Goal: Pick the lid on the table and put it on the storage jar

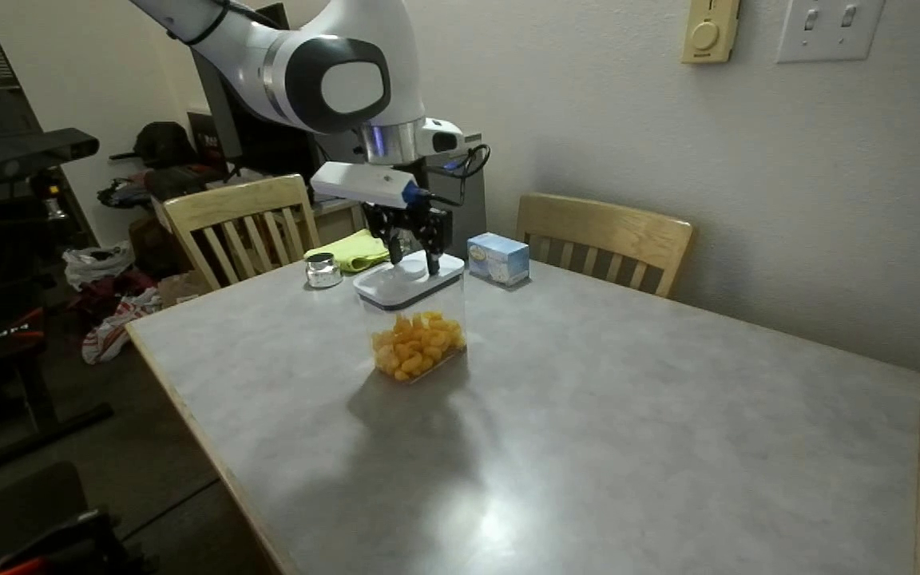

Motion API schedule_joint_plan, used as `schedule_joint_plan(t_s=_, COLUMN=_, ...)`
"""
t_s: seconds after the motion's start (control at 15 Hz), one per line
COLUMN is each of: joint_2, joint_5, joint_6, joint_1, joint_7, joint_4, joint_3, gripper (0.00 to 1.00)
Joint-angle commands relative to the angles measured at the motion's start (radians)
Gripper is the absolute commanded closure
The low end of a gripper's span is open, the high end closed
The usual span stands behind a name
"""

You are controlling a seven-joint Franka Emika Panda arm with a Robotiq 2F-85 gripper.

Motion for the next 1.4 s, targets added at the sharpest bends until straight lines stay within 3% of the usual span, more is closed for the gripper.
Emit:
schedule_joint_plan(t_s=0.0, joint_2=-0.025, joint_5=-0.022, joint_6=0.0, joint_1=0.004, joint_7=0.041, joint_4=-0.031, joint_3=-0.001, gripper=0.0)
schedule_joint_plan(t_s=0.87, joint_2=-0.079, joint_5=-0.058, joint_6=-0.017, joint_1=0.02, joint_7=0.229, joint_4=-0.032, joint_3=-0.02, gripper=0.0)
schedule_joint_plan(t_s=0.93, joint_2=-0.08, joint_5=-0.054, joint_6=-0.021, joint_1=0.018, joint_7=0.235, joint_4=-0.029, joint_3=-0.02, gripper=0.2)
schedule_joint_plan(t_s=1.33, joint_2=-0.078, joint_5=-0.039, joint_6=-0.029, joint_1=0.014, joint_7=0.254, joint_4=-0.022, joint_3=-0.019, gripper=0.61)
